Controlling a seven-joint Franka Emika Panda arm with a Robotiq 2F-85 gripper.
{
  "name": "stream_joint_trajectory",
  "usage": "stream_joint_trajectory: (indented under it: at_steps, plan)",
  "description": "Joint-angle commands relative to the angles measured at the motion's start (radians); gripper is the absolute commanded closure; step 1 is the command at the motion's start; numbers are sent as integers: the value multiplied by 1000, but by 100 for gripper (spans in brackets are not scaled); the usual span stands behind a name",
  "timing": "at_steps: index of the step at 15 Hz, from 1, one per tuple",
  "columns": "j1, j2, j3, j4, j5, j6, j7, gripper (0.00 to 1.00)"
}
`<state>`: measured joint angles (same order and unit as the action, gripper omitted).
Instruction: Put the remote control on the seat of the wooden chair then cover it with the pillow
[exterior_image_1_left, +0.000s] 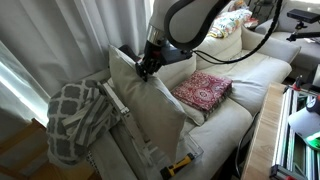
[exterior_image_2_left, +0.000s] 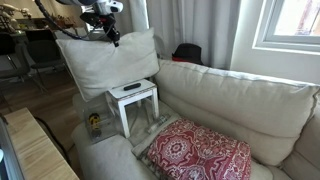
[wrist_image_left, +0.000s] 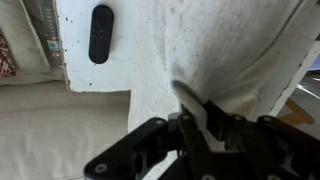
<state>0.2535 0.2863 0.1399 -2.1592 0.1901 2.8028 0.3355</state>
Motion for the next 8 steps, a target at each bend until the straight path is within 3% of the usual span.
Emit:
stream_joint_trajectory:
  at_steps: [1, 8]
  plan:
    - [-45, 6, 13, -44, 45, -1, -27, 96]
    - [-110, 26, -5, -98, 75, -43, -39, 97]
